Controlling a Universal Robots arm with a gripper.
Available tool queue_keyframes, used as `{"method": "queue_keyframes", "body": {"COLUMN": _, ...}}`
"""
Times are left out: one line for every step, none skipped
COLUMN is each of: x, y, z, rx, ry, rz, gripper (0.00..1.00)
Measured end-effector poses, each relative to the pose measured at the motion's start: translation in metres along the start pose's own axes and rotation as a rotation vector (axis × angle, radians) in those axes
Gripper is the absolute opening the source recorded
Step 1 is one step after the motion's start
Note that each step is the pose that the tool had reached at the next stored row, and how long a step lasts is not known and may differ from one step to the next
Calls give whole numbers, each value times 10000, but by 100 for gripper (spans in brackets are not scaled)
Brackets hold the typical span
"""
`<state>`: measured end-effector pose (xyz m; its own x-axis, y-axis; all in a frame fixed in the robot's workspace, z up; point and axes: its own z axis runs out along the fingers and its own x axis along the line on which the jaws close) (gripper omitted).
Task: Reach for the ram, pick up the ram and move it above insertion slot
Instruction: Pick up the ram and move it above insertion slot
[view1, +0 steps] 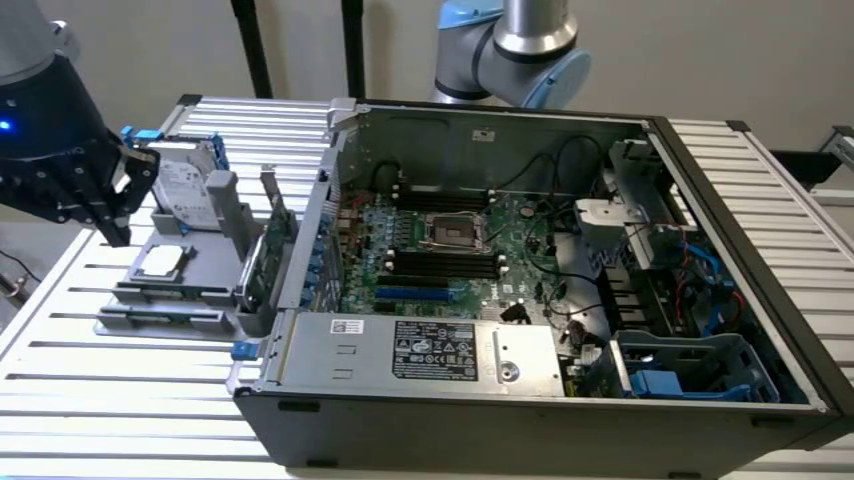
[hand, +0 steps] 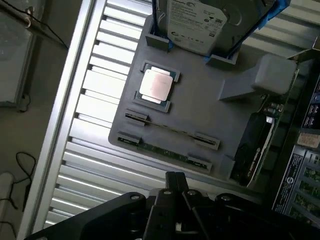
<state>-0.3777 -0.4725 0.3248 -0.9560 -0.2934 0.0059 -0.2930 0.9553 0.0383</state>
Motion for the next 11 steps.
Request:
{"method": "queue_keyframes", "body": {"x": 0, "y": 0, "z": 0, "rx": 1, "ry": 7, "rz": -189, "gripper": 11}}
{"method": "queue_keyframes", "body": {"x": 0, "y": 0, "z": 0, "rx": 2, "ry": 14, "rz": -371, "gripper": 11}}
{"method": "queue_keyframes", "body": {"x": 0, "y": 0, "z": 0, "rx": 3, "ry": 22, "rz": -555, "gripper": 11}}
{"method": "queue_keyframes", "body": {"x": 0, "y": 0, "z": 0, "rx": 4, "ry": 29, "rz": -734, "gripper": 11}}
{"method": "queue_keyframes", "body": {"x": 0, "y": 0, "z": 0, "rx": 6, "ry": 35, "rz": -915, "gripper": 11}}
{"method": "queue_keyframes", "body": {"x": 0, "y": 0, "z": 0, "rx": 7, "ry": 41, "rz": -1088, "gripper": 11}}
{"method": "queue_keyframes", "body": {"x": 0, "y": 0, "z": 0, "rx": 8, "ry": 49, "rz": -1269, "gripper": 11}}
{"method": "queue_keyframes", "body": {"x": 0, "y": 0, "z": 0, "rx": 9, "ry": 55, "rz": -1448, "gripper": 11}}
{"method": "queue_keyframes", "body": {"x": 0, "y": 0, "z": 0, "rx": 10, "ry": 63, "rz": -1645, "gripper": 11}}
{"method": "queue_keyframes", "body": {"x": 0, "y": 0, "z": 0, "rx": 11, "ry": 70, "rz": -1824, "gripper": 11}}
{"method": "queue_keyframes", "body": {"x": 0, "y": 0, "z": 1, "rx": 12, "ry": 77, "rz": -2008, "gripper": 11}}
